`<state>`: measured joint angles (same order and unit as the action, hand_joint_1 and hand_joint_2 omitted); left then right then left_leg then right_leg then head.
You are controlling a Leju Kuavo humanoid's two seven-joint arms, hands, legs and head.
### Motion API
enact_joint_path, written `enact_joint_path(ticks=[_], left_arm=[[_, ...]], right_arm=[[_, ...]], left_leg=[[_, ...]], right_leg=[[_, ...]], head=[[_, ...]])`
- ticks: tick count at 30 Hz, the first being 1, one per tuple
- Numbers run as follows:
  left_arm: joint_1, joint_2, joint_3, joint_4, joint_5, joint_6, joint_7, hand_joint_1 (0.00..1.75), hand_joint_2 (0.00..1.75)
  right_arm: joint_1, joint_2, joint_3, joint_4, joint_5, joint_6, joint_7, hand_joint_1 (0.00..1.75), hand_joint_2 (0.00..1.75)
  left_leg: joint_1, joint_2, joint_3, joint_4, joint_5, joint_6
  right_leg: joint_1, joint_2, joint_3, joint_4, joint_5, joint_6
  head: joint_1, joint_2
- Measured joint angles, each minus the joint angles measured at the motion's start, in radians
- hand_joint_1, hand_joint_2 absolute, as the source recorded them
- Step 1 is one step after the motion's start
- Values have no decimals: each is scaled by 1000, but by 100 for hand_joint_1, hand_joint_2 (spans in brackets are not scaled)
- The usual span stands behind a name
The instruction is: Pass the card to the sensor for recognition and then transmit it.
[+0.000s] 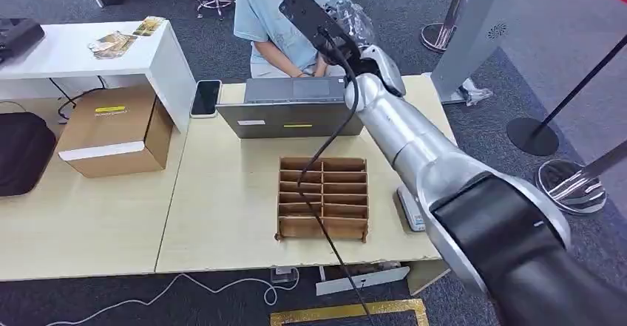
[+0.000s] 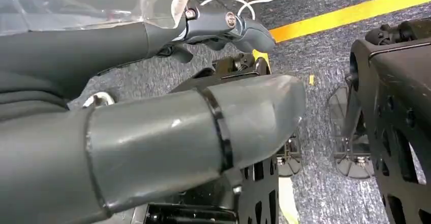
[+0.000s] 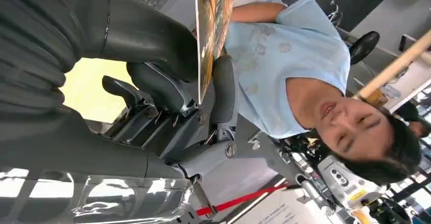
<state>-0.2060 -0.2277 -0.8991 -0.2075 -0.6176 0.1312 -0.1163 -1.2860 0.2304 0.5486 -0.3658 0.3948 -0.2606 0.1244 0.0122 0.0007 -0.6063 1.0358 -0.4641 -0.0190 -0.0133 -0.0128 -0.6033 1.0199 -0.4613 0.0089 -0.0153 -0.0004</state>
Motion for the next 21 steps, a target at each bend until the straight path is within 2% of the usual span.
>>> enact_joint_path(ticks=[21], left_arm=[[13, 0, 45, 1, 39, 0, 17, 0, 0]], right_arm=[[-12, -7, 0, 34, 35, -3, 48, 175, 175]], left_leg=[[0, 0, 0, 0, 0, 0]], right_leg=[[0, 0, 0, 0, 0, 0]], head=[[0, 0]])
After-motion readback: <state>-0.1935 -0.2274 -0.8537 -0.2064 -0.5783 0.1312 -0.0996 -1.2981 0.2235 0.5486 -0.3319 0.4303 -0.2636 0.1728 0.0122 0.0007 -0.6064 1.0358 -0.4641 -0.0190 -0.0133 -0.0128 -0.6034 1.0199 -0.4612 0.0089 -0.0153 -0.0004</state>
